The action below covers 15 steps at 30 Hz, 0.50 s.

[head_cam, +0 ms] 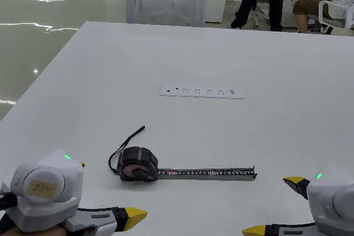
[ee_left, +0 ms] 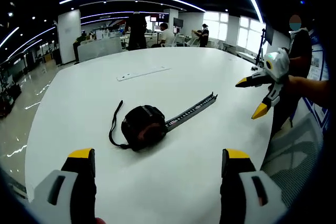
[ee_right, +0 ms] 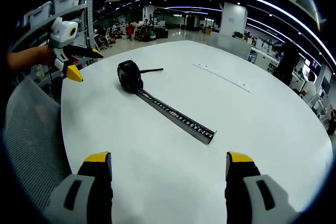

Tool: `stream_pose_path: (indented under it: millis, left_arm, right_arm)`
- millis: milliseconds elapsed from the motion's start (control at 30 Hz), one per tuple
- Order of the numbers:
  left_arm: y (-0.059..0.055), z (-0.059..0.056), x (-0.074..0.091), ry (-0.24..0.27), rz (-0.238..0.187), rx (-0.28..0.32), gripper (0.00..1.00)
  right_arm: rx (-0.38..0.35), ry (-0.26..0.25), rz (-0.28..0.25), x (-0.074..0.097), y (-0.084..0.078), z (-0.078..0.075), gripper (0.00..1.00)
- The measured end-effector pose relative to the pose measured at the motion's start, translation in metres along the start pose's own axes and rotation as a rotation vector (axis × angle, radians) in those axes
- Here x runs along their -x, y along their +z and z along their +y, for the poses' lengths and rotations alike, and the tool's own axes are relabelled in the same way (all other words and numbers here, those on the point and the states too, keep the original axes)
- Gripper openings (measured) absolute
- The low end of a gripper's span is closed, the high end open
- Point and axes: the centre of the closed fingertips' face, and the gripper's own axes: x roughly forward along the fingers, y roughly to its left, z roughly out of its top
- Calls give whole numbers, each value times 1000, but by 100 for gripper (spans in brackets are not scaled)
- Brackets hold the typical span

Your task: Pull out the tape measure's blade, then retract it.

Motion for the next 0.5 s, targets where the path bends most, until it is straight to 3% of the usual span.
stream_pose_path:
  millis: [167,267,500]
  left_arm:
    - [3,1,-1,28,-25,37,99]
    - [2,-1,-3,51,-23,17,99]
    - [3,-5,-8,97,-54,95,99]
  right_arm:
    - [-5,-12,-7,0,2,1,92]
    - [-14,-14,-15,1,5,2,92]
    - [-30,2,-22,0,7,8,90]
